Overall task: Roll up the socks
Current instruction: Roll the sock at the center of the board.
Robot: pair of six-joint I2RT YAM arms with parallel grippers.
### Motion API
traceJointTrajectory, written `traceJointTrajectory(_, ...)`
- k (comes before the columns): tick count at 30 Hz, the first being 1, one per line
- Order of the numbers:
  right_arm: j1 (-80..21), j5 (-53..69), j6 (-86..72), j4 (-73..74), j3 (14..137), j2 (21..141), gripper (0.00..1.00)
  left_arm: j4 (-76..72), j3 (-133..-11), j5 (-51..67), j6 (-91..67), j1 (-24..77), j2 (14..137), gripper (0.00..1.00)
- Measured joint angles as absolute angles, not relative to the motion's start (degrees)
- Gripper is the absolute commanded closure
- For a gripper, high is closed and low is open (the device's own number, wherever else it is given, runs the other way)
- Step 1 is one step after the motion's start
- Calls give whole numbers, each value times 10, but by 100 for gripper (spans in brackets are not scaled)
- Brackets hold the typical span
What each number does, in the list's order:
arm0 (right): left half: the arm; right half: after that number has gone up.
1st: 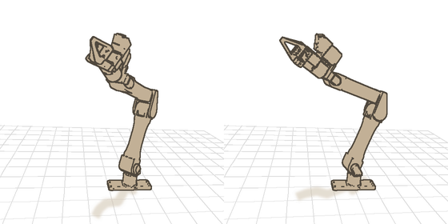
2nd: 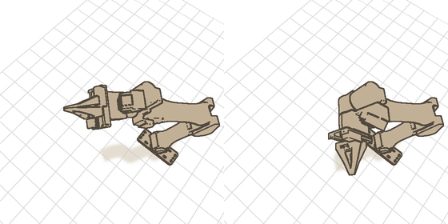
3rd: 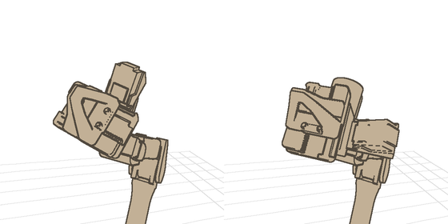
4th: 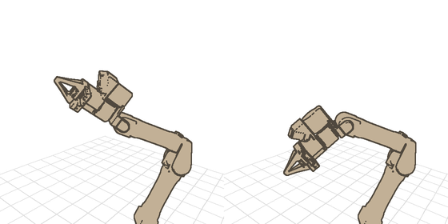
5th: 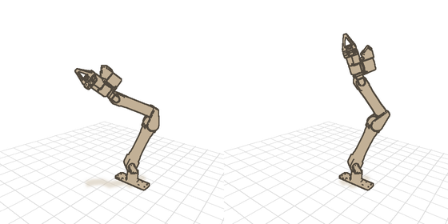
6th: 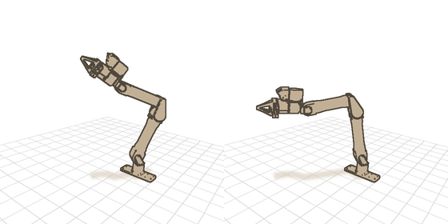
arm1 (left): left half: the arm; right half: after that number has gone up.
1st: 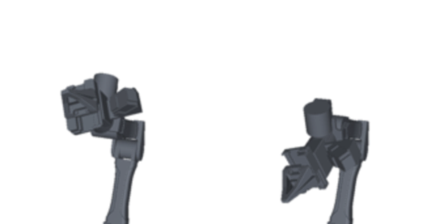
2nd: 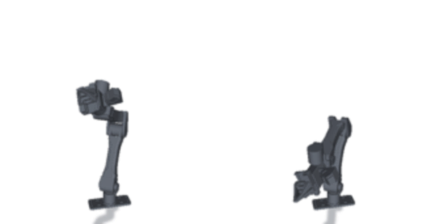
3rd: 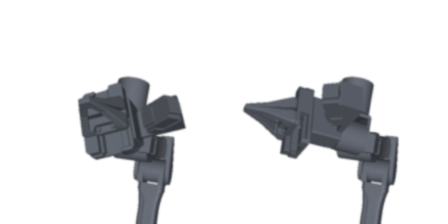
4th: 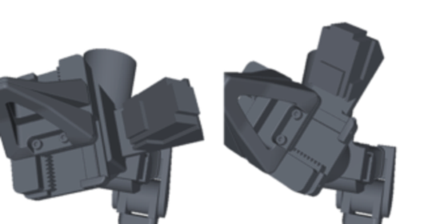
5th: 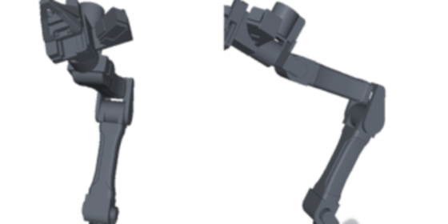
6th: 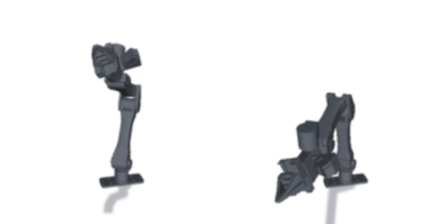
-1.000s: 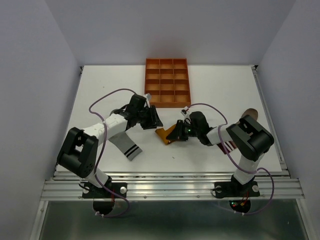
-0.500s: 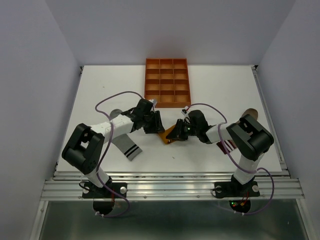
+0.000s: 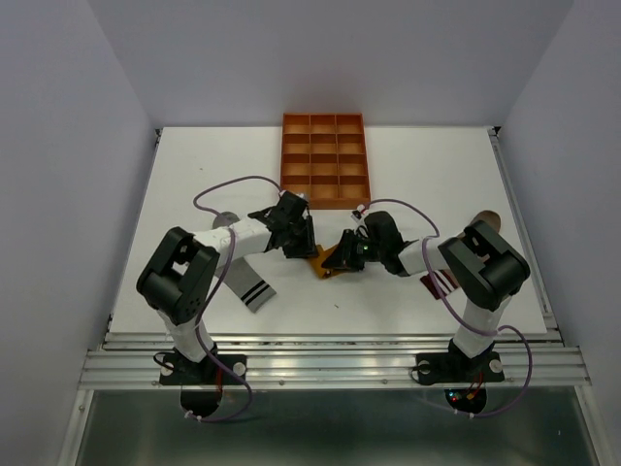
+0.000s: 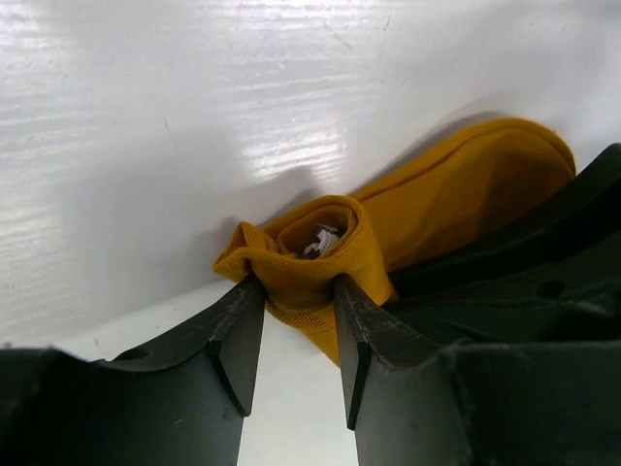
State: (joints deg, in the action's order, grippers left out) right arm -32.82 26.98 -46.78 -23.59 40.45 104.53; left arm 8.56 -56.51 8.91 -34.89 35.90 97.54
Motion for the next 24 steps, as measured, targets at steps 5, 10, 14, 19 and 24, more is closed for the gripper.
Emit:
traceJointTrajectory(5,-326,270,-445,-229,411,1042,99,91,-592,85,-349,363,1001,57)
traceJointTrajectory(10,-326,270,-409,-221,420,1038,82,102,-607,76,-351,365,1013,60)
traceJointTrajectory(14,-326,244,-367,-187,426,1015,65,106,-617,57,-352,376,1021,60)
traceJointTrajectory(19,-342,183,-306,-130,426,969,58,105,-620,34,-352,393,1021,60)
traceJointTrajectory(24,-365,147,-260,-83,426,924,52,117,-631,11,-349,408,1026,60)
